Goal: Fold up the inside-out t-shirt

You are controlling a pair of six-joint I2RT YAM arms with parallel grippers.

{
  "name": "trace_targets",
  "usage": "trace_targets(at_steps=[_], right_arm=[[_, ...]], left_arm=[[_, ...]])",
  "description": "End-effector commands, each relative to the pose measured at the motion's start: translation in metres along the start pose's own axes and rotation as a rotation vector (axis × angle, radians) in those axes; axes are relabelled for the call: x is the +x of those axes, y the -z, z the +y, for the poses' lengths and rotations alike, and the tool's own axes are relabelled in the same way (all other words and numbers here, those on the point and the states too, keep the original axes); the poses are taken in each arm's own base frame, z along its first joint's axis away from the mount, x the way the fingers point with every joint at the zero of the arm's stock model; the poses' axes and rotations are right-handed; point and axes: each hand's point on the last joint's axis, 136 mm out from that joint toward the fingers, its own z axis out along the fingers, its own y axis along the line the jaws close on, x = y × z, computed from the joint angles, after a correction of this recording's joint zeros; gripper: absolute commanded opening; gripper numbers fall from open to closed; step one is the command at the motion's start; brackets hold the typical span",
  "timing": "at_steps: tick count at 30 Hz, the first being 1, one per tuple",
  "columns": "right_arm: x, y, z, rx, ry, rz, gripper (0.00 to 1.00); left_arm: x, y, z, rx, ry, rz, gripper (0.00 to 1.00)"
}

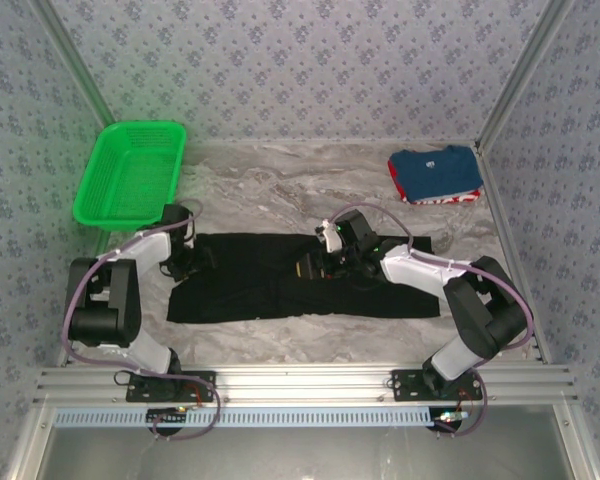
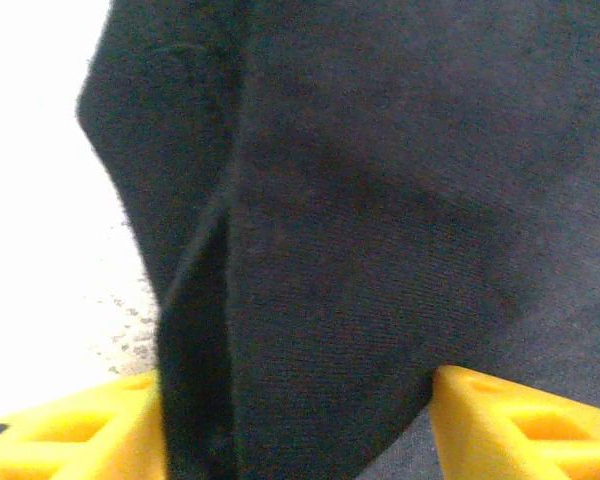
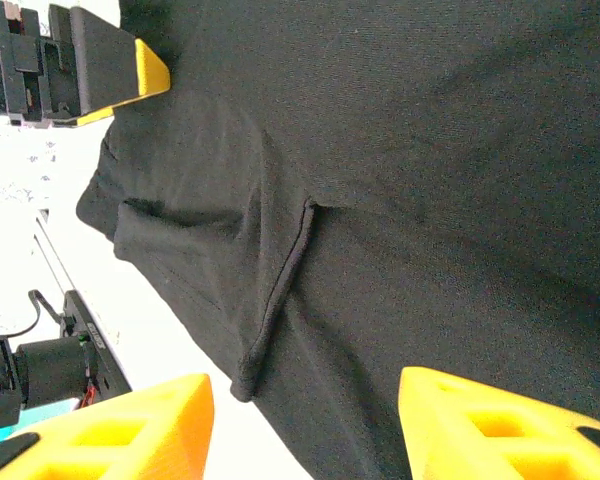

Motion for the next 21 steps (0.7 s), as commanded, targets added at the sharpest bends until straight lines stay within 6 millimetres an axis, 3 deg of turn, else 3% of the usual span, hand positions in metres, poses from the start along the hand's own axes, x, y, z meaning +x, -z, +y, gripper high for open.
trace_targets(at_steps=[1,13,17,21], right_arm=[[-0.006,0.0,0.004,-0.024,-0.002,-0.003,0.54],[-0.004,0.006,-0.006,0.005,-0.017,-0.008,0.53],[-0.006,0.013,-0.011,0.024,-0.02,-0.023,0.53],[-0.011,0.021,-0.013,0.041,-0.013,-0.031,0.52]], left_arm=[[0.03,-0.019,-0.004,0.052,0.023,0.126,0.52],[0.022,-0.017,-0.019,0.134,0.006,0.115,0.18],[0.021,-0.015,-0.02,0.16,0.025,0.097,0.0],[0.01,-0.01,-0.005,0.142,0.094,0.053,0.0]])
